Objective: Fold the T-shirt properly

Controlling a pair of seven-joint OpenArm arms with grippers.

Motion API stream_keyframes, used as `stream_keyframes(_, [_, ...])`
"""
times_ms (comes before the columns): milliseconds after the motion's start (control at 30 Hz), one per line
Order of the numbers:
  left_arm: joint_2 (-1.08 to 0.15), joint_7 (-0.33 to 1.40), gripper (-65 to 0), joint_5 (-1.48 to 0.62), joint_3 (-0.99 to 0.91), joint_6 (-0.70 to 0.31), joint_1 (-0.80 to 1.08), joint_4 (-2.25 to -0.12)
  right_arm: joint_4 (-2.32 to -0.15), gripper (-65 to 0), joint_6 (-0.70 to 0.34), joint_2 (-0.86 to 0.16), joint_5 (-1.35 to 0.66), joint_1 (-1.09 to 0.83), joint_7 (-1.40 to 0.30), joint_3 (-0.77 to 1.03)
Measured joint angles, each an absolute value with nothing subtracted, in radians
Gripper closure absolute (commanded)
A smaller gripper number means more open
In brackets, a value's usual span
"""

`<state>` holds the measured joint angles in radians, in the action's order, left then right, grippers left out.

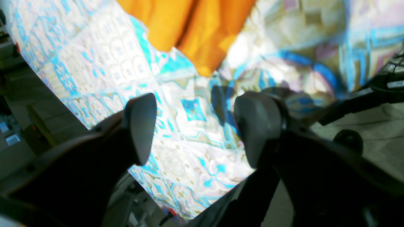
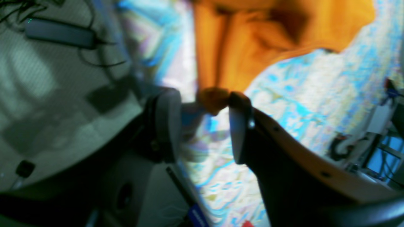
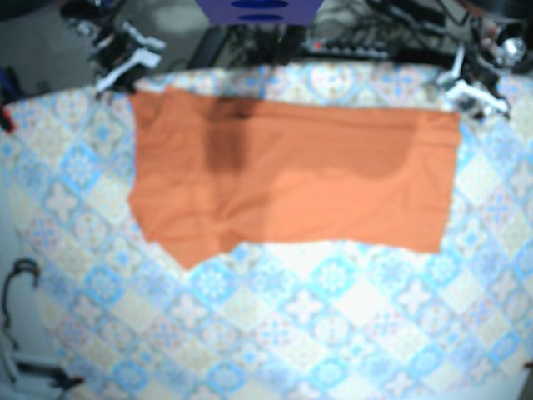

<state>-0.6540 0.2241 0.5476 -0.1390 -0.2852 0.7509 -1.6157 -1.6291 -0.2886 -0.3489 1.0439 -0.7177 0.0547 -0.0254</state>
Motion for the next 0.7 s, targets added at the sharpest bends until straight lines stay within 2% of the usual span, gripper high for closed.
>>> stream_keyframes(700, [-0.64, 0.22, -41.4, 0.545, -0.13, -0.285, 0.731, -1.609, -1.616, -24.0, -0.319, -0.349, 1.05, -0.674, 0.033, -0.052])
